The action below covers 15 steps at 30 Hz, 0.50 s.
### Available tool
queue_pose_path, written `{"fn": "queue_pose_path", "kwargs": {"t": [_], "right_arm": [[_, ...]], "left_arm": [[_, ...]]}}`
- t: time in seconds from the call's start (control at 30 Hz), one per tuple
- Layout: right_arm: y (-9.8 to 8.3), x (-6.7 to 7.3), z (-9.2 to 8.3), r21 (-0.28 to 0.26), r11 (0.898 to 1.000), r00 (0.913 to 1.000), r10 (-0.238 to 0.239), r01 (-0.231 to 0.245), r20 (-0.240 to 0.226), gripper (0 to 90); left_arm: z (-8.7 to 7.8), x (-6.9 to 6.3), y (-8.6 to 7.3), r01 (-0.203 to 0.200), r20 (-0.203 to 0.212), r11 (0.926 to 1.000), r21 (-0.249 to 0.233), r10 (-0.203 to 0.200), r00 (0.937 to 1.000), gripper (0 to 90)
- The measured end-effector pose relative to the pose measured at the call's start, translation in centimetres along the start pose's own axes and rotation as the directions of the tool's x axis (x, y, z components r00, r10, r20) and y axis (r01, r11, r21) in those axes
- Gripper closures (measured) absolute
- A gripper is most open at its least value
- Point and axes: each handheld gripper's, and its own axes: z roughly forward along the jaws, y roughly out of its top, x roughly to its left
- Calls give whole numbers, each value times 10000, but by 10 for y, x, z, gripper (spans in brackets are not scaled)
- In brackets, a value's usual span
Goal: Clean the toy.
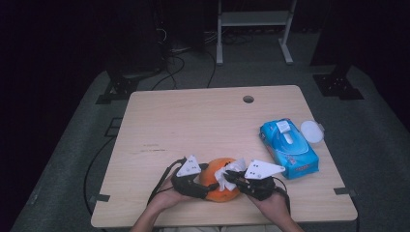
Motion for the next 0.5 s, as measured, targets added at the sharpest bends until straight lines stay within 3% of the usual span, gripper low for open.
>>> {"fn": "queue_pose_path", "kwargs": {"t": [0.1,0.2,0.3,0.43,0.5], "right_arm": [[0,-9,-4,29,9999,9998,151,-152,147,832],[-6,-27,-13,30,9978,9949,665,-669,754,832],[-11,-36,-17,150,9956,9896,898,-920,1121,832],[-7,-24,-13,57,9978,9928,658,-667,1000,832],[-2,-16,-11,-155,9987,9974,500,-492,524,831]], "left_arm": [[0,2,0,147,7,9999,-52,-147,9999,241],[0,3,0,218,-8,9997,-52,-218,9998,242],[0,4,-1,345,-23,9994,-93,-345,9994,241],[1,4,-2,295,-82,9996,-4,-295,9995,239],[0,5,-2,431,-84,9991,-56,-432,9990,239]]}}
